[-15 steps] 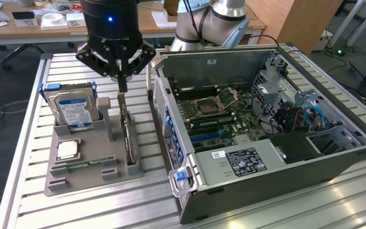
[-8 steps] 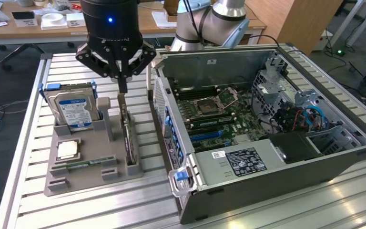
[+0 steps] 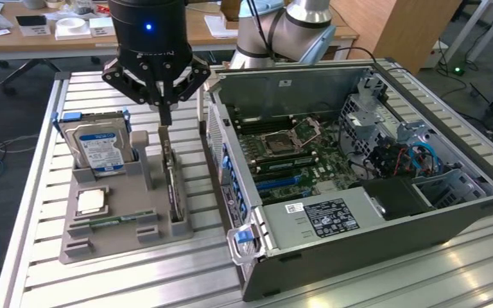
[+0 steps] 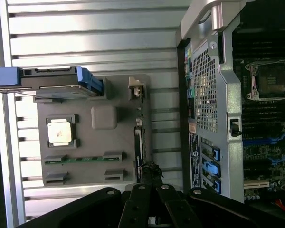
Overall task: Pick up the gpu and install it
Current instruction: 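Reach for the gpu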
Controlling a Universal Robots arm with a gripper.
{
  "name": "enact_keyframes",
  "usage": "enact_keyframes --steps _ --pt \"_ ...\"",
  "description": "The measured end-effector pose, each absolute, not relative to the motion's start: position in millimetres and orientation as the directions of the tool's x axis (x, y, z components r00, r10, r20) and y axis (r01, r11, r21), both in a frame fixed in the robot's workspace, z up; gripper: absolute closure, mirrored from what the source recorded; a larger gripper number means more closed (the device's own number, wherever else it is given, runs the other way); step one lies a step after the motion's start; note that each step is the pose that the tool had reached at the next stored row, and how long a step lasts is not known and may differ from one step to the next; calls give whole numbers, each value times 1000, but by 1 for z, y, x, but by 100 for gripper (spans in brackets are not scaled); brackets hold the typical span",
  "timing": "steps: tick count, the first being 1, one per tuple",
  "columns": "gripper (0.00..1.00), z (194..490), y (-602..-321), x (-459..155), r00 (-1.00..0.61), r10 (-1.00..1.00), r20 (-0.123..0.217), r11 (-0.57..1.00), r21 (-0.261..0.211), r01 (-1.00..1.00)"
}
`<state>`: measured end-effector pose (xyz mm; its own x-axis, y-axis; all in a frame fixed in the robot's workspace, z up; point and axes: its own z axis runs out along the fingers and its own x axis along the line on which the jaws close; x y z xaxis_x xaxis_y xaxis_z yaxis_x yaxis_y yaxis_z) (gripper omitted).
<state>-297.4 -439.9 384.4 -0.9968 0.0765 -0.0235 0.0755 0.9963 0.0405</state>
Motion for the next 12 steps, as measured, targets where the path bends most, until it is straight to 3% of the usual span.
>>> enact_keyframes --steps 12 --pt "89 384 -444 -303 -997 77 -23 996 40 76"
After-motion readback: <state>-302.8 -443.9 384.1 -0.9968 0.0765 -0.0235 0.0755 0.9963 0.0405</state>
